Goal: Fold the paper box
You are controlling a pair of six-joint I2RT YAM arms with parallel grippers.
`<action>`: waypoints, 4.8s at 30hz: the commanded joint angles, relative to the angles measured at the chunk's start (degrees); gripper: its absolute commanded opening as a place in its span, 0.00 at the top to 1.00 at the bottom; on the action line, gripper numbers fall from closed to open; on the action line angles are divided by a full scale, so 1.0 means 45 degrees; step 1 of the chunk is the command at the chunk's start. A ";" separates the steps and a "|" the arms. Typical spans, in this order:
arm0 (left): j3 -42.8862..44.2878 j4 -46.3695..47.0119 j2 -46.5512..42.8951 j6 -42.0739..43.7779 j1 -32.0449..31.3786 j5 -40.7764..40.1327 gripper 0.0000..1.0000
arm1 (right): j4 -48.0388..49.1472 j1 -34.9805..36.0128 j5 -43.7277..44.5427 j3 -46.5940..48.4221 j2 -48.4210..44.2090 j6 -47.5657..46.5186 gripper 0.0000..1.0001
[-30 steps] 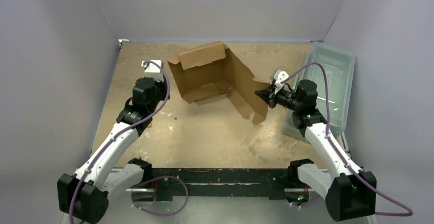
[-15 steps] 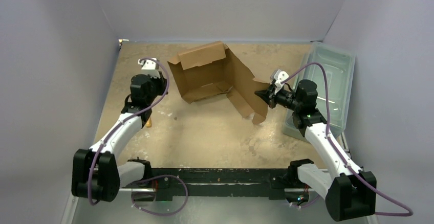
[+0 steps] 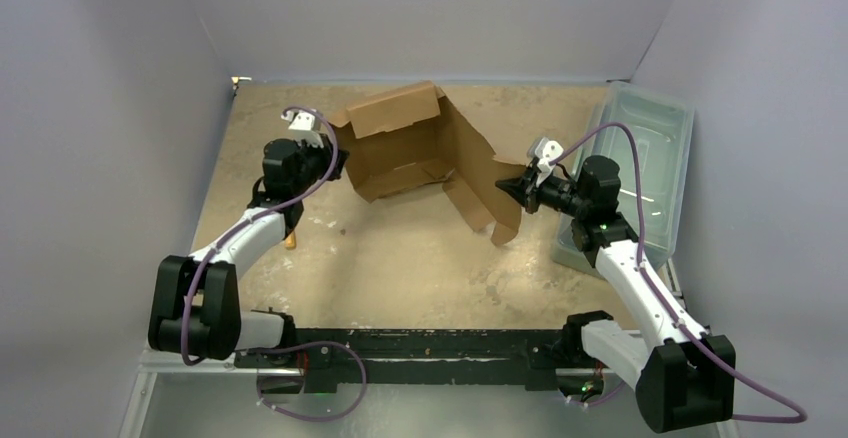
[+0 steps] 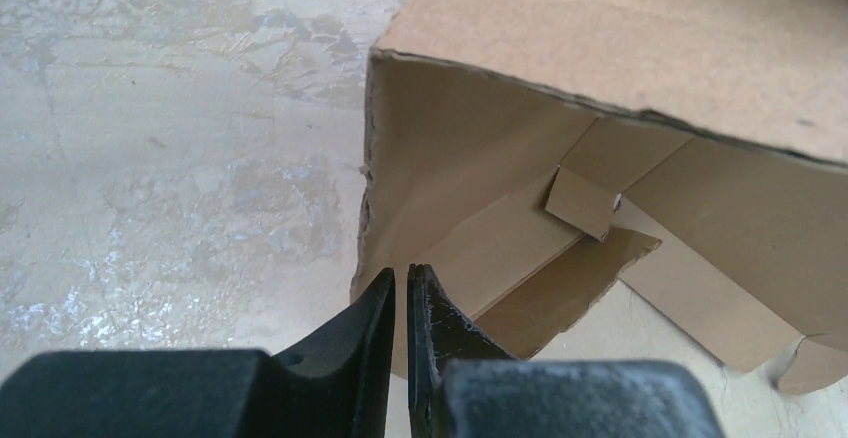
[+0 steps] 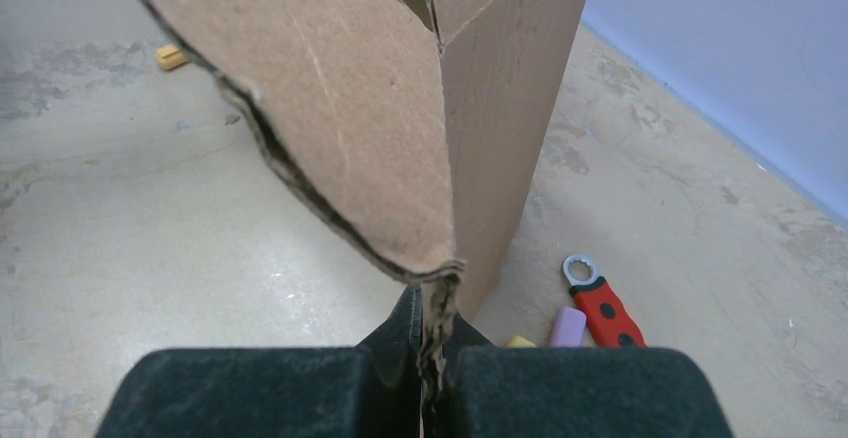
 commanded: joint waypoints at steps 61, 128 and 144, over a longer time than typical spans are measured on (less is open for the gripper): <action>-0.1188 0.3155 -0.0395 -0.5141 -0.0443 -0.1059 1.00 | 0.0489 0.0306 -0.2783 0.0353 -0.0157 0.0136 1.00; -0.2977 0.6479 0.3121 -0.7411 -0.1027 -0.2259 0.90 | -0.0573 0.0466 -0.1614 0.0906 0.0817 -0.0346 1.00; -0.3065 0.5180 0.5826 -0.7031 -0.1050 -0.1489 1.00 | -0.0671 0.0472 -0.1575 0.0946 0.0758 -0.0346 1.00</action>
